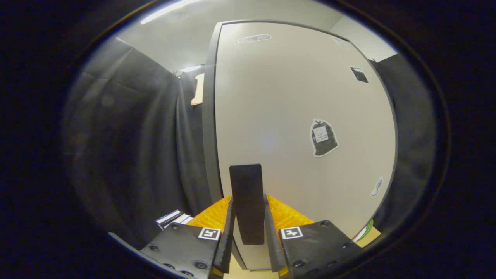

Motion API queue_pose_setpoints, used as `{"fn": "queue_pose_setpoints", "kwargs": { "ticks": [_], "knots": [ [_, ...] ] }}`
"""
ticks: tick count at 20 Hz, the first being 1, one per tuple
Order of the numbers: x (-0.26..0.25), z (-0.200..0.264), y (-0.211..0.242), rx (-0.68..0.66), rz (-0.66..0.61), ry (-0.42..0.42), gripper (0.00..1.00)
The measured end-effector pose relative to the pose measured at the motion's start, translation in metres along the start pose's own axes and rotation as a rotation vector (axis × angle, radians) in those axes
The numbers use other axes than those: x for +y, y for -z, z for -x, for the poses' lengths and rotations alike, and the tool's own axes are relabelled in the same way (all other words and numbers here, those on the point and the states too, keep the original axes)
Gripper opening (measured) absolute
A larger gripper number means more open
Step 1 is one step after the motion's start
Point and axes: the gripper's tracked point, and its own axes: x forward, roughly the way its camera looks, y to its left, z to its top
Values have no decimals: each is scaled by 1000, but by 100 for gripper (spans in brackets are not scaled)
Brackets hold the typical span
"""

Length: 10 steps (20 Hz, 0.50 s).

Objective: Open the shoe cabinet door, grab the shoes and put them into the shoe cabinet, then close the shoe cabinet door.

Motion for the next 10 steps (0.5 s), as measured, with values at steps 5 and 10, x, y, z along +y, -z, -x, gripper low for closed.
{"fn": "queue_pose_setpoints", "kwargs": {
  "ticks": [5, 10],
  "knots": [
    [-1, -2, -2, -24, 10, 22, 35],
    [-1, 0, -2, -22, -21, 34, 20]
  ]
}}
